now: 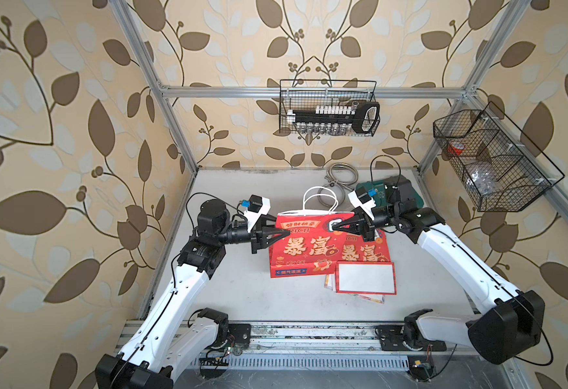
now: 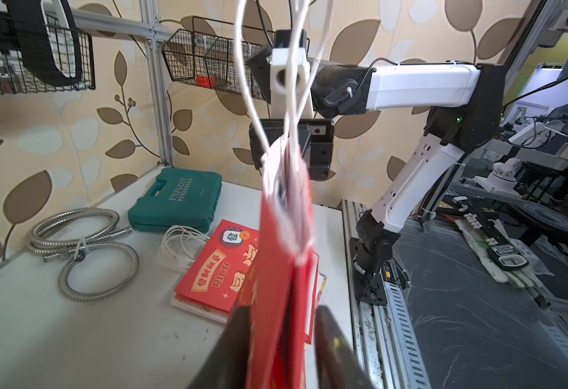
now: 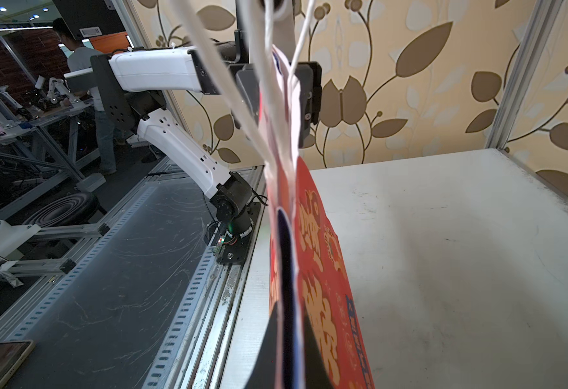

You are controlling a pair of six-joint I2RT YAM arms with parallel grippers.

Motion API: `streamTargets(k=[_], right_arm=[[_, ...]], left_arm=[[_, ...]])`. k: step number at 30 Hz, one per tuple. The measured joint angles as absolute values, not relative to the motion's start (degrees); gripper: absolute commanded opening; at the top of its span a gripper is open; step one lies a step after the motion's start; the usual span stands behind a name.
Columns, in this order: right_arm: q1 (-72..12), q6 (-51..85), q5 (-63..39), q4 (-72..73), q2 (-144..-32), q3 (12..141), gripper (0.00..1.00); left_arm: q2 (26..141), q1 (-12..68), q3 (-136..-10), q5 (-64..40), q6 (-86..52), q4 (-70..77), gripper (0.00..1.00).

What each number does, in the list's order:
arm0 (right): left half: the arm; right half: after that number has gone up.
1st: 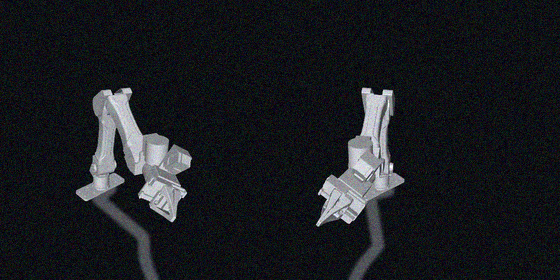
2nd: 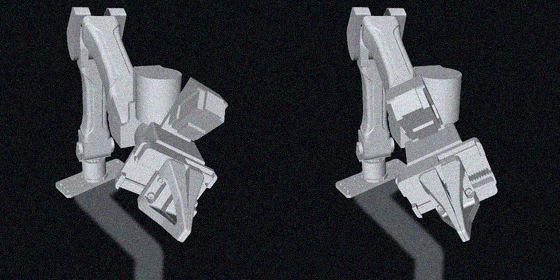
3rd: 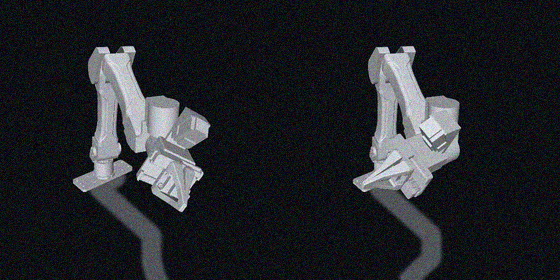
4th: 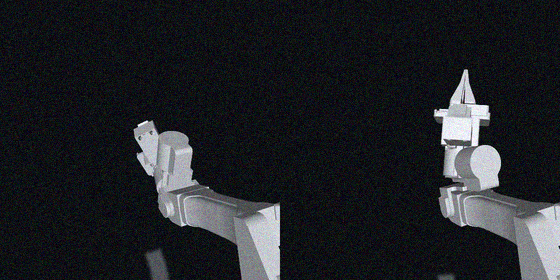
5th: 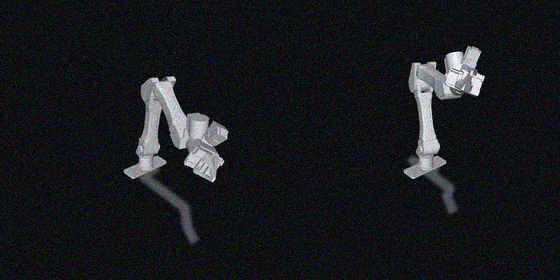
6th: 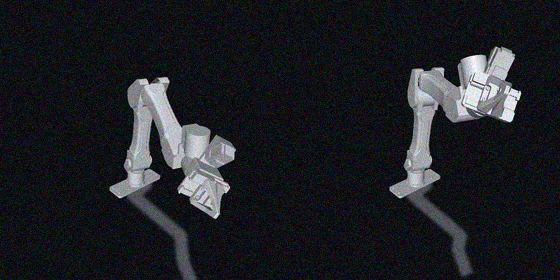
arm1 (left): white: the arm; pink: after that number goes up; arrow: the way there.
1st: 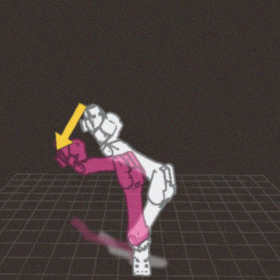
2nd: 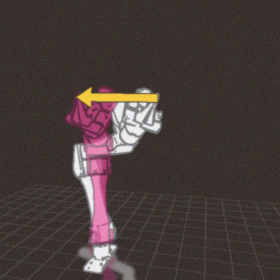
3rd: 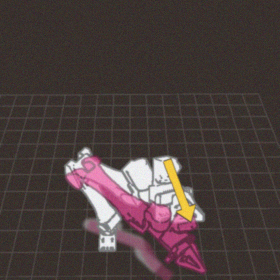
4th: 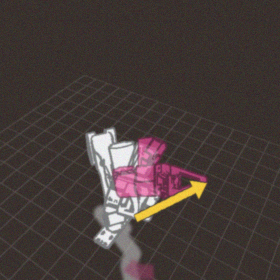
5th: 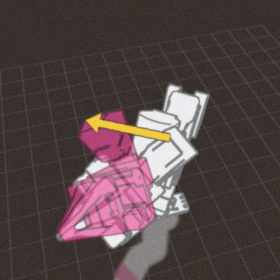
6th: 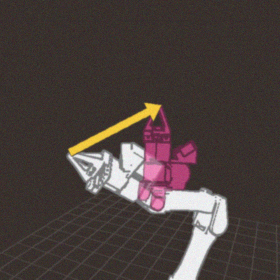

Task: Put away the paper bag
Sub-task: Press the paper bag.

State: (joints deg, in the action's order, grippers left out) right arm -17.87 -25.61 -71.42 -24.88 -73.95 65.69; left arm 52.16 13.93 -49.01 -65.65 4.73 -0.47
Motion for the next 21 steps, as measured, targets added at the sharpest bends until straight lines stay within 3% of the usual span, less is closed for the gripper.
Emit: streamTargets(k=[2, 3, 4, 10, 11, 12, 14, 15, 21], right_arm=[[-17.9, -25.6, -71.4, -25.1, -74.0, 66.0, 0.0], [-17.9, -25.6, -71.4, -25.2, -74.0, 66.2, 0.0], [-17.9, -25.6, -71.5, -25.4, -74.0, 66.5, 0.0], [-17.8, -25.5, -72.7, -25.5, -74.0, 66.9, 0.0], [-17.8, -25.3, -72.9, -25.4, -74.0, 66.9, 0.0], [-17.7, -24.9, -73.2, -25.0, -73.9, 66.9, 0.0], [-17.4, -23.5, -73.6, -23.6, -73.7, 66.9, 0.0], [-17.2, -22.9, -73.7, -22.8, -73.5, 66.8, 0.0], [-15.3, -18.3, -74.7, -17.6, -71.7, 66.2, 0.0]], left_arm=[[52.3, 14.3, -49.6, -65.6, 2.3, 1.6, 0.26], [52.3, 14.7, -49.8, -65.6, 1.6, 2.5, 0.05], [52.4, 15.2, -49.8, -65.6, 1.2, 3.4, 0.0], [52.7, 15.4, -49.9, -65.3, 0.9, 4.9, 0.0], [52.7, 15.5, -49.9, -65.1, 0.7, 5.1, 0.36], [52.6, 15.5, -49.9, -64.8, 0.7, 5.3, 0.64], [52.6, 15.5, -49.8, -63.8, -0.1, 5.3, 0.94], [52.6, 15.5, -49.7, -63.3, -0.3, 5.1, 0.99], [50.2, 15.5, -43.1, -60.6, -1.7, 5.8, 0.99]])
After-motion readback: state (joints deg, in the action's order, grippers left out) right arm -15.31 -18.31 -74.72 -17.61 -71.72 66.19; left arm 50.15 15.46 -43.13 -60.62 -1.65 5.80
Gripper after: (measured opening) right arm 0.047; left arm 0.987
